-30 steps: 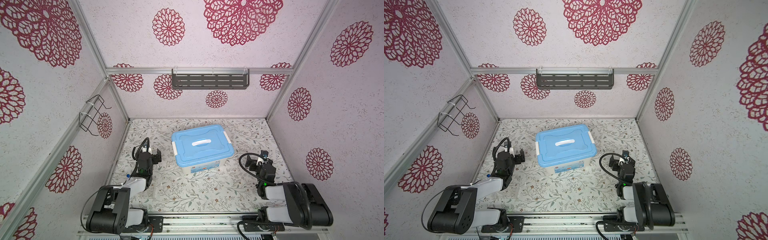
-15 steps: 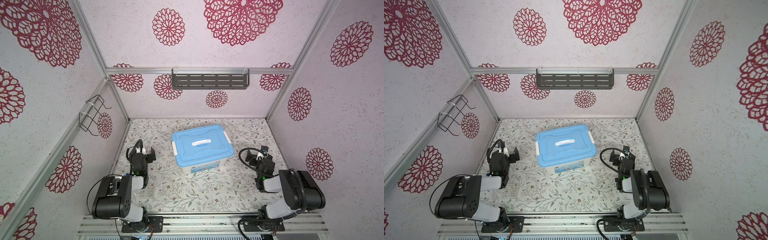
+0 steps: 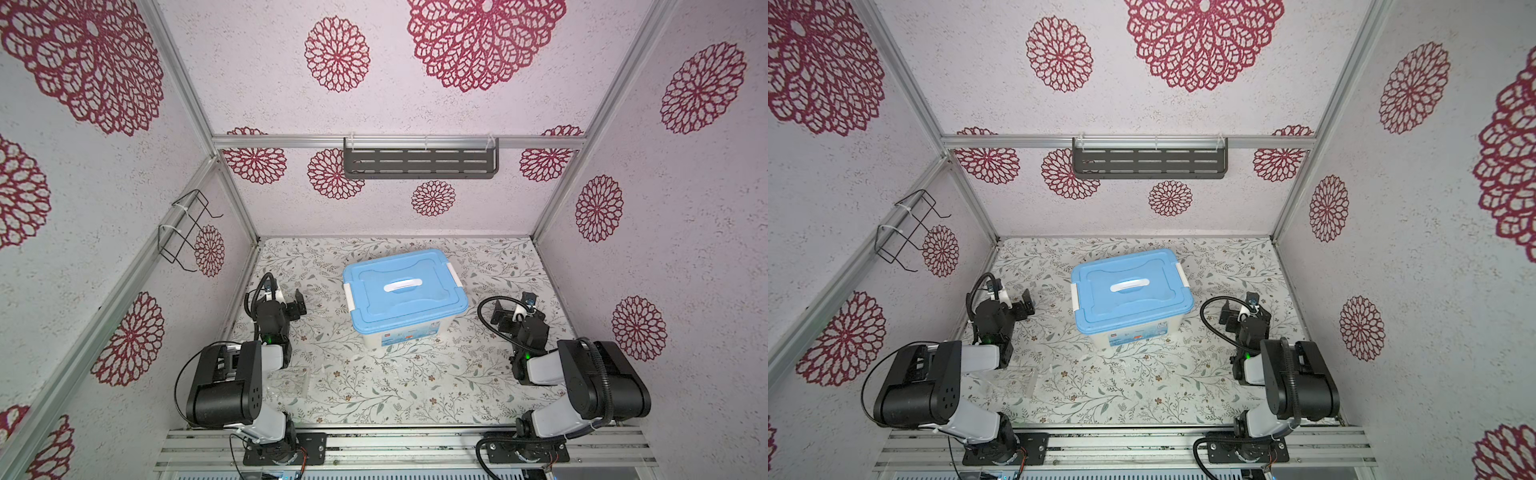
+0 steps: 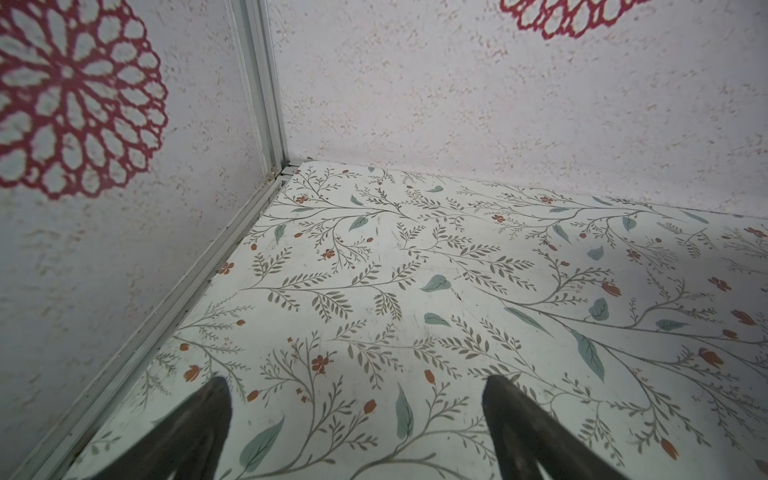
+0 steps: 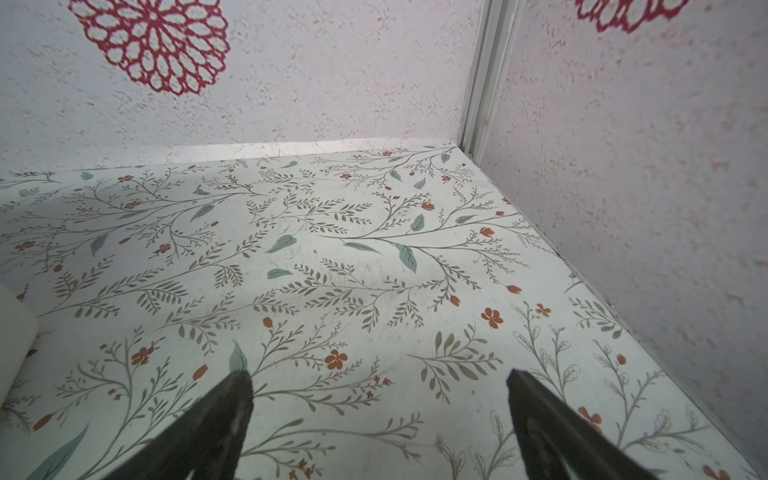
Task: Organize the chemistry lab equipment
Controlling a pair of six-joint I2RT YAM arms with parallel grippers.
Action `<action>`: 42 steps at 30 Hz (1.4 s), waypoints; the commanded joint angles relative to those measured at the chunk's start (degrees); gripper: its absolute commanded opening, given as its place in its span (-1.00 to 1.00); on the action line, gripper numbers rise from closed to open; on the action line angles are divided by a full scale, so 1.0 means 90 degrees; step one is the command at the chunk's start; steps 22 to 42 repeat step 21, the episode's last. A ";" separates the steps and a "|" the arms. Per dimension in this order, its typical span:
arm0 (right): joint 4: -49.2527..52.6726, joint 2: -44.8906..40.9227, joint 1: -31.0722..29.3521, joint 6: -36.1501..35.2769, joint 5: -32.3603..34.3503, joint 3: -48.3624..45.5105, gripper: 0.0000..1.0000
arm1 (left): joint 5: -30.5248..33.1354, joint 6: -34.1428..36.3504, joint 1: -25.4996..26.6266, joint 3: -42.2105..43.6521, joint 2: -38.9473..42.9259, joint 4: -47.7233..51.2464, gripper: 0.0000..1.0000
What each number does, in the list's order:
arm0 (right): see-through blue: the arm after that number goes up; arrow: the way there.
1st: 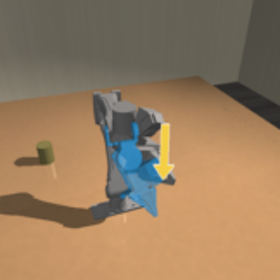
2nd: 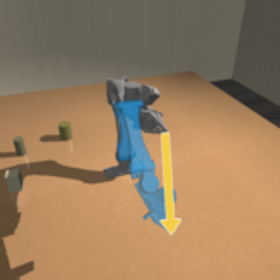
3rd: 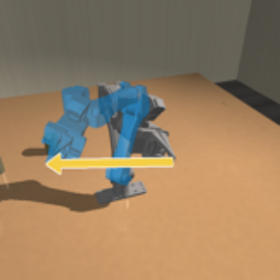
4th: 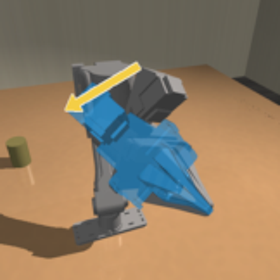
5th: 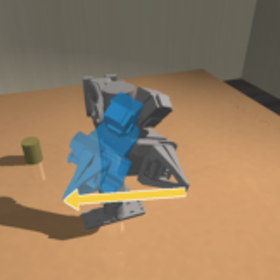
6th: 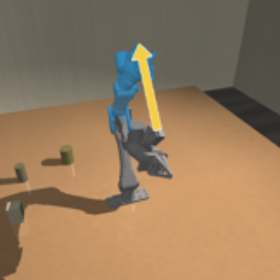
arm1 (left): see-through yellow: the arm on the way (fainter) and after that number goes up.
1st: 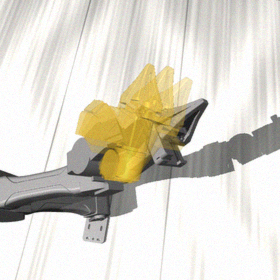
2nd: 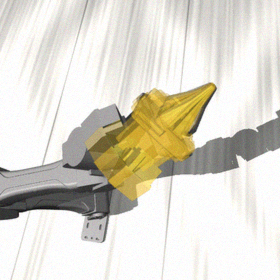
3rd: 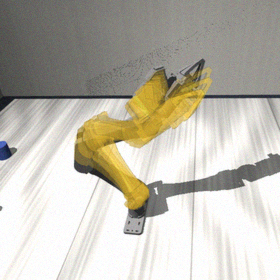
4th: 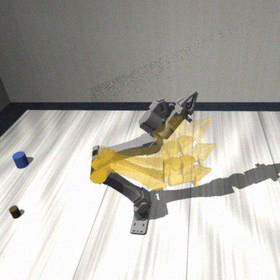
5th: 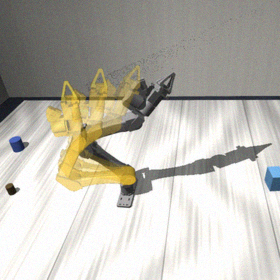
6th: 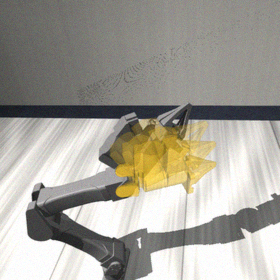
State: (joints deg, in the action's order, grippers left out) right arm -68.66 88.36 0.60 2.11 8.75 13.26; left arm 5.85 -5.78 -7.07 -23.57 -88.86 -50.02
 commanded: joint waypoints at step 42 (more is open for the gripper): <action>0.0000 -0.0052 -0.0163 -0.0015 0.0346 0.0141 0.98 | -0.0229 0.0002 -0.0078 -0.0036 0.0010 -0.0068 0.95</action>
